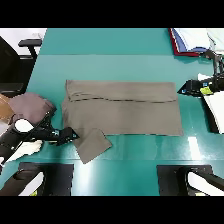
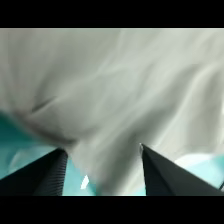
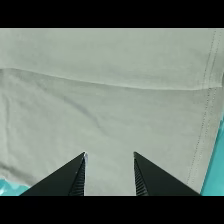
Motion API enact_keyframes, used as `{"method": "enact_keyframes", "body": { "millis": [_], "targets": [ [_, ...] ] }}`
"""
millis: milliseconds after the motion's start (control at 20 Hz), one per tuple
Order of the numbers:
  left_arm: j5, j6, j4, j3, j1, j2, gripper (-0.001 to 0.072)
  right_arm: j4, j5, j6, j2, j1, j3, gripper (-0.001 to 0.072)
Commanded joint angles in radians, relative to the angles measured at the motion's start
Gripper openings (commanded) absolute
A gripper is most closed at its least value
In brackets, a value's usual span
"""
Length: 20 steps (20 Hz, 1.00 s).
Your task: Fold the shirts.
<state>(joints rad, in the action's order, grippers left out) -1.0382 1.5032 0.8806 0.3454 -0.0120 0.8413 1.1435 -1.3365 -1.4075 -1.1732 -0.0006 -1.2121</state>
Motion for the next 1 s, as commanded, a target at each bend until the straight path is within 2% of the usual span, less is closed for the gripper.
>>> {"method": "enact_keyframes", "body": {
  "millis": [0, 50, 250, 450, 550, 650, 700, 900, 950],
  "targets": [
    [0.064, -0.019, -0.082, -0.018, -0.001, -0.002, 0.0284, -0.001, 0.005, 0.000, 0.001, 0.001, 0.000, 0.0345],
    [0.057, -0.021, -0.095, -0.016, -0.001, -0.002, 0.0024, 0.002, -0.001, 0.000, 0.001, -0.001, 0.000, 0.0345],
    [-0.068, -0.052, -0.075, 0.061, -0.001, -0.002, 0.0029, 0.011, -0.074, 0.010, 0.003, -0.093, 0.012, 0.0345],
    [-0.157, -0.056, 0.008, 0.148, -0.001, -0.002, 0.0029, 0.091, -0.089, 0.014, 0.072, -0.300, 0.245, 0.0350],
    [-0.145, -0.056, 0.009, 0.153, -0.001, -0.002, 0.0029, 0.099, -0.089, 0.014, 0.077, -0.421, 0.395, 0.0472],
    [-0.140, -0.056, 0.009, 0.153, -0.001, -0.002, 0.0029, 0.061, -0.086, 0.014, 0.048, -0.507, 0.516, 0.0467],
    [-0.140, -0.056, 0.010, 0.153, -0.001, -0.002, 0.0029, 0.032, -0.071, 0.015, 0.026, -0.525, 0.561, 0.0429],
    [-0.139, -0.056, 0.011, 0.153, -0.001, -0.002, 0.0029, -0.054, 0.067, 0.032, -0.045, -0.461, 0.627, 0.0423],
    [-0.137, -0.056, 0.011, 0.153, -0.001, -0.002, 0.0029, -0.057, 0.085, 0.032, -0.060, -0.430, 0.618, 0.0342]
  ]
}}
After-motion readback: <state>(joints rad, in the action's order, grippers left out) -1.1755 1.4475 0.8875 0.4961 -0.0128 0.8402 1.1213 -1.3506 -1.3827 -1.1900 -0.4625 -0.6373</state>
